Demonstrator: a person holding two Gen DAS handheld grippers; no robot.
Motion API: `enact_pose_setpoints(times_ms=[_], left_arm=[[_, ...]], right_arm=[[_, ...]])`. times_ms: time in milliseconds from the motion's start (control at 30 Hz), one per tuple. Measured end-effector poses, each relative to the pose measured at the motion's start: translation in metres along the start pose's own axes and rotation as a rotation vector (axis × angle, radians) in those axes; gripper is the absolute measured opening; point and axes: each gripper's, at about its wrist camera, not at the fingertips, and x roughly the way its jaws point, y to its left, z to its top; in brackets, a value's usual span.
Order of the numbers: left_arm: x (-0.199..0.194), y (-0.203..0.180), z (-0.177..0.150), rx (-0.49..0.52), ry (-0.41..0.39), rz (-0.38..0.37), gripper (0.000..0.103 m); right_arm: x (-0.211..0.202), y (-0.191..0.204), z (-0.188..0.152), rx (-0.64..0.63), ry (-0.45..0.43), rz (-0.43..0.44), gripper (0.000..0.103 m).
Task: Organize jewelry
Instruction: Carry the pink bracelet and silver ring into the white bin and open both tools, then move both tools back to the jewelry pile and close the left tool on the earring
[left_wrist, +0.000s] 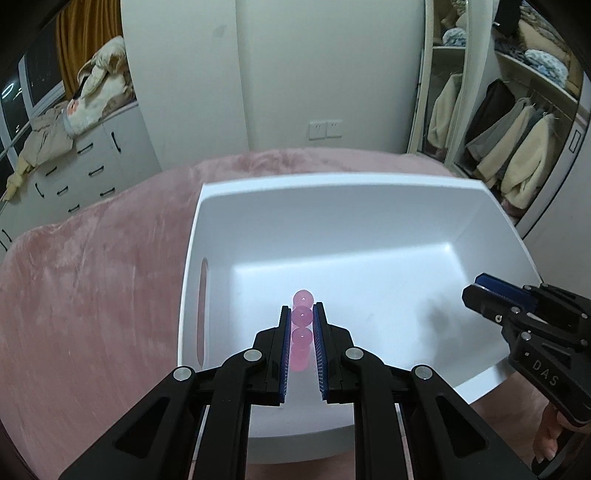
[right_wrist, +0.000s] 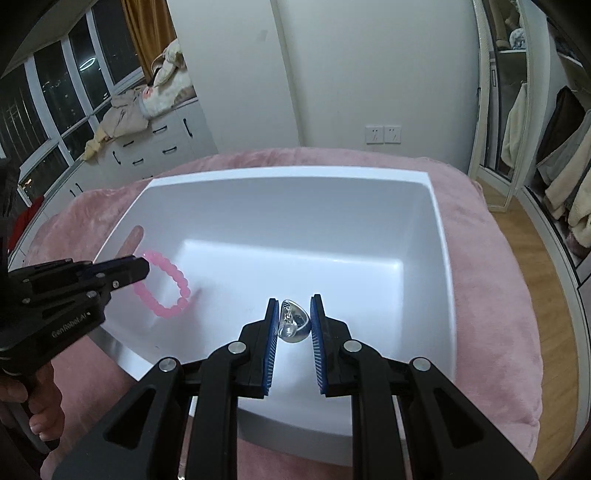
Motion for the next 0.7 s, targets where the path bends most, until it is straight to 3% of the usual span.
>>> enact_pose_setpoints(times_ms=[200, 333, 367, 467, 533, 633, 700], left_arm=[[-0.008, 0.002, -0.004, -0.001, -0.013, -0.012, 0.026], [-0.023, 0.0, -0.004, 0.006, -0.044, -0.027, 0.039], [-0.028, -0.001, -0.004, 0.007, -0.057, -0.032, 0.047], [-0.044, -0.003, -0.006, 0.004, -0.099, -0.047, 0.072], [-0.052, -0.005, -0.008, 0.004, -0.116, -0.051, 0.082], [-0.062, -0.008, -0.014, 0.009, -0.126, -0.054, 0.088], [-0.069, -0.007, -0.018, 0.008, -0.134, -0.054, 0.092]], right_arm=[[0.006, -0.001, -0.004, 0.023, 0.013, 0.023, 0.024], [-0.009, -0.002, -0.004, 0.043, -0.037, 0.048, 0.05], [-0.015, -0.003, -0.004, 0.046, -0.051, 0.051, 0.061], [-0.032, -0.003, -0.004, 0.054, -0.095, 0.051, 0.078], [-0.044, -0.005, -0.006, 0.058, -0.117, 0.048, 0.085], [-0.062, -0.008, -0.009, 0.061, -0.146, 0.033, 0.098], [-0.073, -0.008, -0.013, 0.048, -0.155, 0.012, 0.098]])
